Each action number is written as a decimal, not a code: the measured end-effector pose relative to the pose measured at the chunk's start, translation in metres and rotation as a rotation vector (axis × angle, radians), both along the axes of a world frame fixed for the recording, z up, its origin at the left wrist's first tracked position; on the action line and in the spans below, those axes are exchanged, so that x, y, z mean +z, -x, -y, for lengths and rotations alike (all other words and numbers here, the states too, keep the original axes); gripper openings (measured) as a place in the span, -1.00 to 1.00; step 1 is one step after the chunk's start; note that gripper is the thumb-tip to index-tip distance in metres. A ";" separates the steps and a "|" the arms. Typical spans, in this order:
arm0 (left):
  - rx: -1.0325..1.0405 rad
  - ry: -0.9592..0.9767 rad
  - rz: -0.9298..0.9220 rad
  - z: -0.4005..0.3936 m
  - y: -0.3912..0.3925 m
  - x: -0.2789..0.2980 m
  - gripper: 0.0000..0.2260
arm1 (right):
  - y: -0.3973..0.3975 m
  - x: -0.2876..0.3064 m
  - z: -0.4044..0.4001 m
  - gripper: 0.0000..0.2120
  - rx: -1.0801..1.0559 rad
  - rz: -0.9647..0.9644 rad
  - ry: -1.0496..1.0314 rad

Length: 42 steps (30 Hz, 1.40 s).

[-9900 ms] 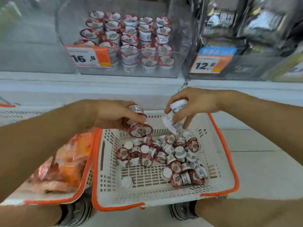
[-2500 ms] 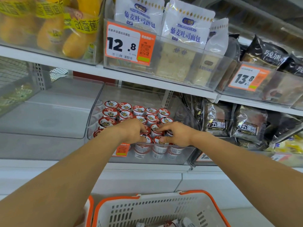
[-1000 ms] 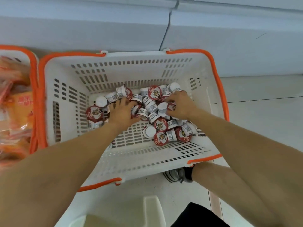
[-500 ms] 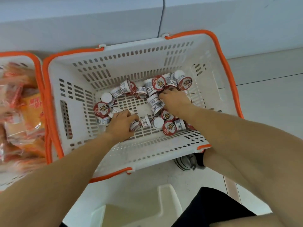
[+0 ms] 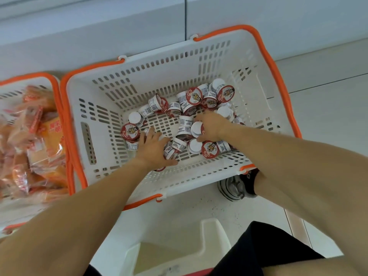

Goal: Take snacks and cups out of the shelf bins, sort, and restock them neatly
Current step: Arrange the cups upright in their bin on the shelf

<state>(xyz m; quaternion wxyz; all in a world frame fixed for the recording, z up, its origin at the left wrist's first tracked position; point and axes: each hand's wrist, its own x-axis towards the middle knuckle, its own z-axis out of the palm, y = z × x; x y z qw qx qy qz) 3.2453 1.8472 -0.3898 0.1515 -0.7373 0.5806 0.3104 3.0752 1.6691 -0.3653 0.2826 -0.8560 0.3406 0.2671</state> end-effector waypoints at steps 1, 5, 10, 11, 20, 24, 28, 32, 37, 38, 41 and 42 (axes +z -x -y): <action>-0.018 -0.029 0.031 0.002 0.004 -0.002 -0.21 | 0.002 -0.002 -0.002 -0.33 -0.024 0.040 0.014; -0.036 -0.013 0.079 0.009 0.013 -0.002 -0.48 | 0.002 0.003 -0.004 -0.45 -0.140 0.120 -0.097; 0.137 0.042 -0.131 0.006 0.007 0.005 -0.55 | 0.000 0.016 0.007 -0.47 -0.501 0.132 -0.422; 0.220 0.096 -0.199 0.004 0.006 0.009 -0.57 | 0.000 0.017 0.007 -0.50 -0.534 0.135 -0.464; 0.561 -0.039 -0.457 0.024 0.016 0.026 -0.64 | 0.016 0.020 0.001 -0.62 -0.854 0.106 -0.711; 0.697 -0.124 -0.442 0.047 0.034 0.023 -0.65 | 0.026 0.015 0.003 -0.53 -0.835 0.096 -0.716; 0.692 -0.145 -0.317 0.057 0.048 0.010 -0.57 | 0.031 0.013 0.005 -0.46 -0.772 0.106 -0.730; 0.762 -0.109 -0.346 0.057 0.049 0.000 -0.69 | 0.035 0.011 0.011 -0.45 -0.773 0.078 -0.775; 0.803 -0.127 -0.367 0.047 0.044 0.010 -0.78 | 0.034 0.011 0.019 -0.38 -0.737 -0.010 -0.827; 0.833 -0.133 -0.389 0.045 0.041 0.011 -0.81 | 0.033 0.011 0.019 -0.28 -0.728 -0.008 -0.825; 0.949 -0.159 -0.534 0.040 0.031 0.027 -0.82 | 0.027 0.021 0.017 -0.36 -0.719 0.022 -0.817; 0.991 -0.176 -0.620 0.038 0.027 0.035 -0.80 | 0.023 0.025 0.017 -0.42 -0.722 0.037 -0.831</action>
